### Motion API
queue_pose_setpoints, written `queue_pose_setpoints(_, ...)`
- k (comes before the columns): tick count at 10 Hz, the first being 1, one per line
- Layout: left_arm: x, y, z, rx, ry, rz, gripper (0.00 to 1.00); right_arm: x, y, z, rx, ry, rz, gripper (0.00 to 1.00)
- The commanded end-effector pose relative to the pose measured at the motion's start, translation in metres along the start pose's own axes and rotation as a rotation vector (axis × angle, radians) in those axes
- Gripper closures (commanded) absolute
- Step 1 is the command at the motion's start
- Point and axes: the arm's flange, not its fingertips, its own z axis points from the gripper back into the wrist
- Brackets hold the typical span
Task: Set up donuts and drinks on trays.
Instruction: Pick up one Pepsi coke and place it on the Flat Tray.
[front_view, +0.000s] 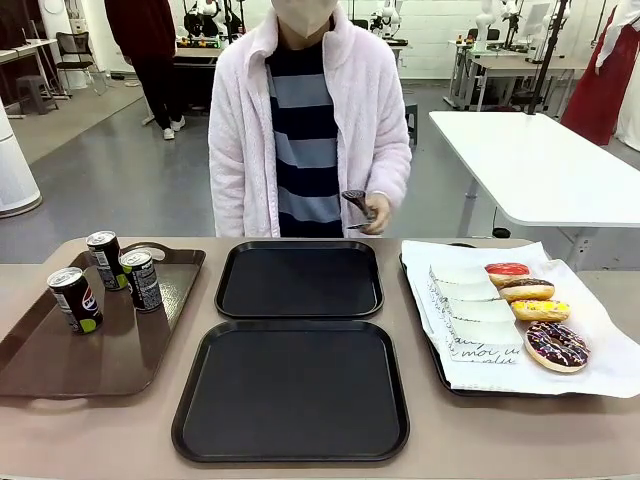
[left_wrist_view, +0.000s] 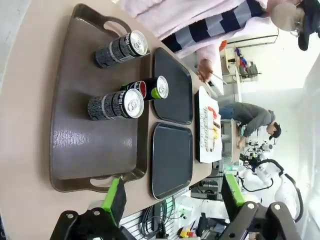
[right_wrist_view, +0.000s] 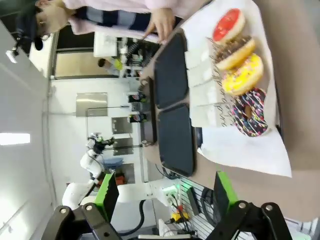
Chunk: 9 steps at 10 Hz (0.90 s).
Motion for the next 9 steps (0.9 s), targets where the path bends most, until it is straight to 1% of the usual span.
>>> queue_pose_setpoints(1, 0.0015, 0.0000, -0.0049, -0.007, 0.013, -0.003, 0.00, 0.0007, 0.0003, 0.0016, 0.038, -0.021, 0.009, 0.00)
queue_pose_setpoints(9, 0.0015, 0.0000, -0.0049, -0.007, 0.013, -0.003, 0.00, 0.0007, 0.0003, 0.0016, 0.038, -0.021, 0.009, 0.00)
